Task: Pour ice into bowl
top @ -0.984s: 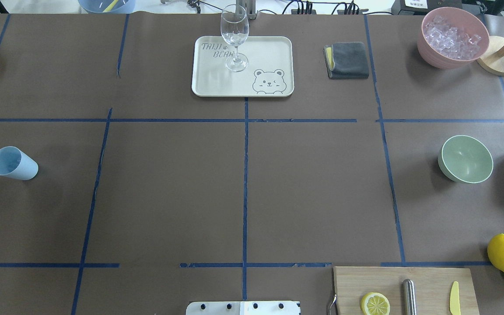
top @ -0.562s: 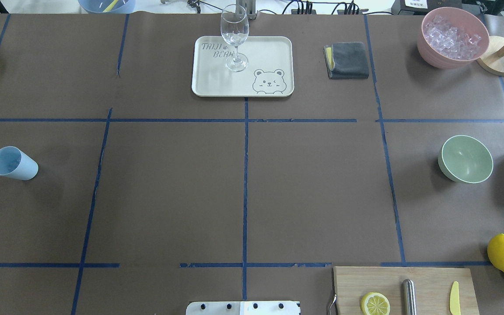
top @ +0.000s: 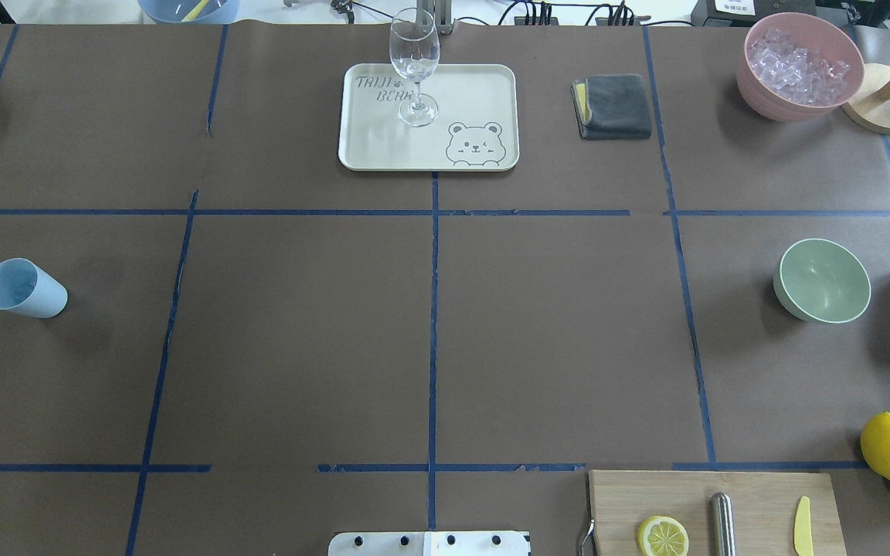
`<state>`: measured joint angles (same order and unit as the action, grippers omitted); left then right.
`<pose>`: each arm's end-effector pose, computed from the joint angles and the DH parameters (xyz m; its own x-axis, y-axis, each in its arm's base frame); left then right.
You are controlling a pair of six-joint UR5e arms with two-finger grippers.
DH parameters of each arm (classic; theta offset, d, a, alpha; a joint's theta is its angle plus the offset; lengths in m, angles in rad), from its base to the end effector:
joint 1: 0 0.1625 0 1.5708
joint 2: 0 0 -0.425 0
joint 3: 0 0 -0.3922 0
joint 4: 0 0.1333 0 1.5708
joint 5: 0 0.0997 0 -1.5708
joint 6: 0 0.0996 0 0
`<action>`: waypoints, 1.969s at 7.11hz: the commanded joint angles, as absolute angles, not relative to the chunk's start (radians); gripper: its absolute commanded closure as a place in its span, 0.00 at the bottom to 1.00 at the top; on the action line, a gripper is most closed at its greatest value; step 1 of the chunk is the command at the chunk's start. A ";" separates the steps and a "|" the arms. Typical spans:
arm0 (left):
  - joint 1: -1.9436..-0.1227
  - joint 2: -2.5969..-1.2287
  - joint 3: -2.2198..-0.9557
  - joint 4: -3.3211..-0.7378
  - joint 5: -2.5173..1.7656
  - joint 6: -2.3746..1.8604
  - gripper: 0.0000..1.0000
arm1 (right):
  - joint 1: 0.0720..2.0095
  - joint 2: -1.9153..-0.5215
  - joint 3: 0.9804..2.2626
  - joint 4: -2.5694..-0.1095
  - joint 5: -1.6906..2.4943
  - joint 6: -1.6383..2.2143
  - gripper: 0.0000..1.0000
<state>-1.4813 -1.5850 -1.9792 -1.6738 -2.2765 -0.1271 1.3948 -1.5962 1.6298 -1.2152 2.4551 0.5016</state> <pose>-0.0248 -0.4922 0.4422 0.7329 0.2798 -0.6201 0.0157 0.9043 0.4266 -0.0317 -0.4995 0.5948 0.5800 0.0873 0.8099 -0.1333 0.9910 -0.0114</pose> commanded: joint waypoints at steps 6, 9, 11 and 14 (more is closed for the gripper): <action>-1.180 -1.298 -2.052 -2.274 -2.011 -0.623 0.00 | 1.060 -1.701 1.578 -0.767 2.246 0.880 0.00; -1.175 -1.284 -2.052 -2.302 -2.008 -0.629 0.00 | 1.034 -1.697 1.537 -0.767 2.226 0.879 0.66; -1.175 -1.284 -2.052 -2.303 -2.008 -0.629 0.00 | 1.035 -1.687 1.542 -0.767 2.230 0.865 1.00; -1.131 -1.275 -2.052 -2.325 -1.961 -0.630 0.00 | 1.037 -1.681 1.593 -0.767 2.253 0.876 1.00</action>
